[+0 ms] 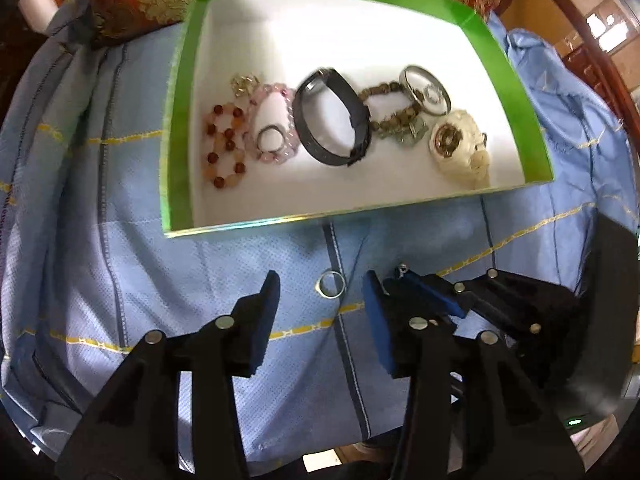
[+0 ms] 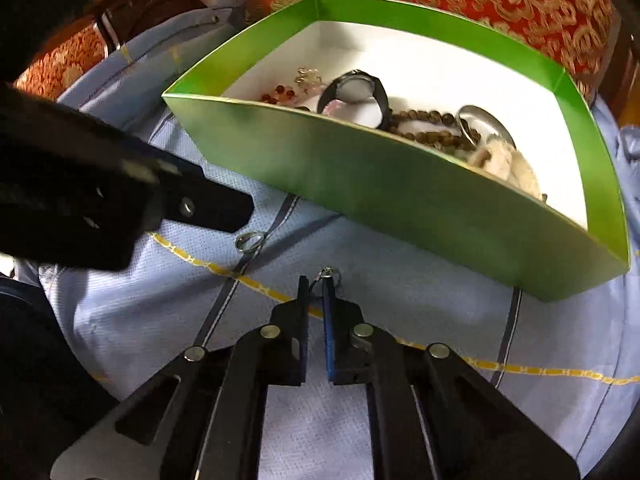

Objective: Organize jewelry
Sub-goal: 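Grasp a silver ring with the right tool while the left tool grasps another silver ring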

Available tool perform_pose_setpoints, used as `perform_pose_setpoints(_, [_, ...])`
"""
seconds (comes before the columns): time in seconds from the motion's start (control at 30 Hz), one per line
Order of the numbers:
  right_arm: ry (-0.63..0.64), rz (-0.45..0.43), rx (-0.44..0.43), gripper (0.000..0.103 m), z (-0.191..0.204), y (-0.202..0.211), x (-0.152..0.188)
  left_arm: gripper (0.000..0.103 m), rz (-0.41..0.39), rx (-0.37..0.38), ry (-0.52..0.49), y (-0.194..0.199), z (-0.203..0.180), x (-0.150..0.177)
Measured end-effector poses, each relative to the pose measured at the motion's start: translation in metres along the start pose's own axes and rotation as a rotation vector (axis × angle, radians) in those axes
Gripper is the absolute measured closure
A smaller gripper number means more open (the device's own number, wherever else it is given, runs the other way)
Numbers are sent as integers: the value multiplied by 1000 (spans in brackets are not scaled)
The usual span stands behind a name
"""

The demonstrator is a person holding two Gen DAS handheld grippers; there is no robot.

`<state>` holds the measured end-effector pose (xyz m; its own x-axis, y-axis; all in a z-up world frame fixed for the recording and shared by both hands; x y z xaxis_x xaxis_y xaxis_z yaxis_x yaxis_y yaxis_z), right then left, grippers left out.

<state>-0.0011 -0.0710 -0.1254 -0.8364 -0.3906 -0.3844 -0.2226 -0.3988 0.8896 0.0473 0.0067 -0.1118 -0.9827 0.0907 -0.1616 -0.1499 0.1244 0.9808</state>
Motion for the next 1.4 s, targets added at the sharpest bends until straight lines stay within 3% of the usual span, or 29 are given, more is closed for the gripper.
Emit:
perform_pose_setpoints(0.33, [-71, 3, 8, 96, -20, 13, 22, 72, 62, -56, -17, -35, -9, 1])
perform_pose_setpoints(0.5, [-105, 2, -3, 78, -29, 16, 23, 74, 52, -52, 14, -35, -3, 1])
perform_pose_setpoints(0.6, [-96, -8, 5, 78, -28, 21, 26, 74, 43, -62, 29, -30, 6, 1])
perform_pose_setpoints(0.73, [-89, -13, -3, 78, -23, 25, 24, 74, 25, -151, 90, -25, 27, -2])
perform_pose_setpoints(0.83, [-79, -13, 0, 78, -18, 21, 19, 74, 26, -124, 111, -24, 33, -1])
perform_pose_setpoints(1.0, [-64, -18, 9, 78, -13, 17, 12, 73, 8, -50, 47, -20, 15, 3])
perform_pose_setpoints(1.2, [-39, -6, 36, 78, -9, 5, 2, 75, 41, -90, 23, -39, 2, 6])
perform_pose_setpoints(1.27, [-39, -7, 45, 78, -9, 1, 0, 83, 38, -106, 24, -39, 3, 7])
perform_pose_setpoints(1.4, [-36, -9, 51, 78, -9, -2, -3, 84, 36, -104, 27, -42, 5, 6])
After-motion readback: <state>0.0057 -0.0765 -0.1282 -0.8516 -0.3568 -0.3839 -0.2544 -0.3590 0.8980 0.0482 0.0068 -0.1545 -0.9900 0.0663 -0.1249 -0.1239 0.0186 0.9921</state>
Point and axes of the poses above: each gripper's, at about its wrist camera, not at the fingertips, and y roughly against the way its jaws point, z to its left, x to its underside, the point moved 3 cm from there along -y, roughly the way its jaws point, and after that the axes turned 4 degrees about -x, right-handed, at the moved point
